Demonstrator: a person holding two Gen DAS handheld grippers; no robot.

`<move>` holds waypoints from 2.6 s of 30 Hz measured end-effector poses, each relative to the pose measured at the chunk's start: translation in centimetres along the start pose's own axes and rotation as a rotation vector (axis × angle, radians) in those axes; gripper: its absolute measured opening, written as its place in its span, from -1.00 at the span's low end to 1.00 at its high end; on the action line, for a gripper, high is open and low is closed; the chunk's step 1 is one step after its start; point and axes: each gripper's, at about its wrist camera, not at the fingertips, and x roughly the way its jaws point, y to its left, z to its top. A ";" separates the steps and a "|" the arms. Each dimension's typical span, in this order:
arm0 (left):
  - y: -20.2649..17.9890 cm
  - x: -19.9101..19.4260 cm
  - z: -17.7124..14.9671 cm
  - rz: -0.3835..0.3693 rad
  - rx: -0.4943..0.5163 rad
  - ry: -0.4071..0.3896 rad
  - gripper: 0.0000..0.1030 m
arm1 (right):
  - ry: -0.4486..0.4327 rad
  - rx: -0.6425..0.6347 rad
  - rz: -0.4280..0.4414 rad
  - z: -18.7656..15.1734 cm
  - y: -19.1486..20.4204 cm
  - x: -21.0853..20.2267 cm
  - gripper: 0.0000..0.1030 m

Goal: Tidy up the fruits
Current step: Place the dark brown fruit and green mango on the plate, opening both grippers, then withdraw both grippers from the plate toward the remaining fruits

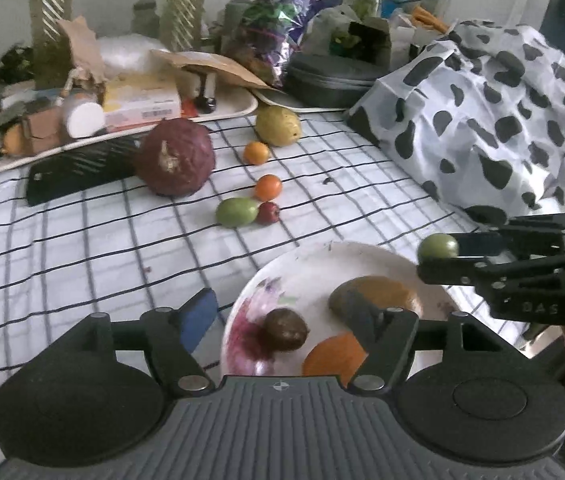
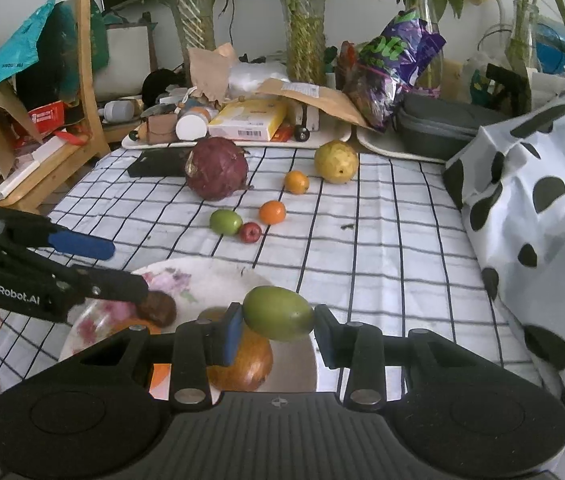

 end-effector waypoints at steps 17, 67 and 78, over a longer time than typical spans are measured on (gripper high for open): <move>-2.3 -3.7 -3.1 0.050 0.022 0.018 0.33 | 0.122 -0.008 0.023 -3.3 3.0 -0.7 -0.23; -1.6 -4.5 -2.7 0.117 0.015 -0.175 0.33 | -0.059 0.132 -0.192 -1.5 -1.1 -2.4 1.00; 0.9 -1.8 -1.9 0.092 0.002 -0.161 0.32 | -0.083 0.036 -0.192 1.1 -0.3 -0.1 1.00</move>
